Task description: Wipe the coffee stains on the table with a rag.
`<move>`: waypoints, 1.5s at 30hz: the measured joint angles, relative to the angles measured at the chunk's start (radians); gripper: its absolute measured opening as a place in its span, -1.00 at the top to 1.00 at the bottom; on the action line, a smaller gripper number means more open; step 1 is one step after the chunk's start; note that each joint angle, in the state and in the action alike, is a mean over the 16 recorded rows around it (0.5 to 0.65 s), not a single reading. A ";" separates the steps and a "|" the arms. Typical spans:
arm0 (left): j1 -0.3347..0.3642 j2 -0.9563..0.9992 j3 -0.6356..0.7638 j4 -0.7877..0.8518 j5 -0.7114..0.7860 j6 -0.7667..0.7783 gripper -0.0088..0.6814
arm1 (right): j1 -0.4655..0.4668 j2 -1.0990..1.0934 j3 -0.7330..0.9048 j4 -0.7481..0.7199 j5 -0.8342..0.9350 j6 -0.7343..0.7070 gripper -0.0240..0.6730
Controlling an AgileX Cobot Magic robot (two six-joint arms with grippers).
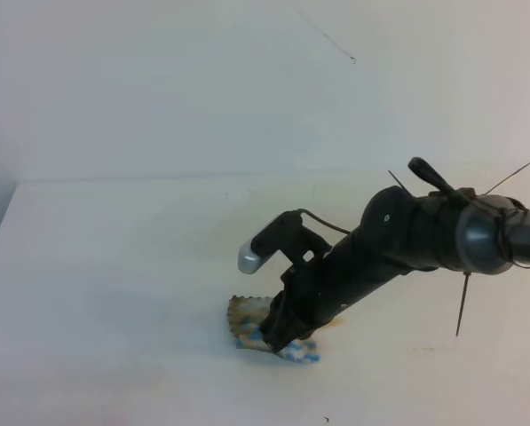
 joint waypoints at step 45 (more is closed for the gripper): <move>0.000 0.000 0.000 0.000 0.000 0.000 0.97 | 0.152 0.133 -0.210 -0.679 0.074 0.711 0.87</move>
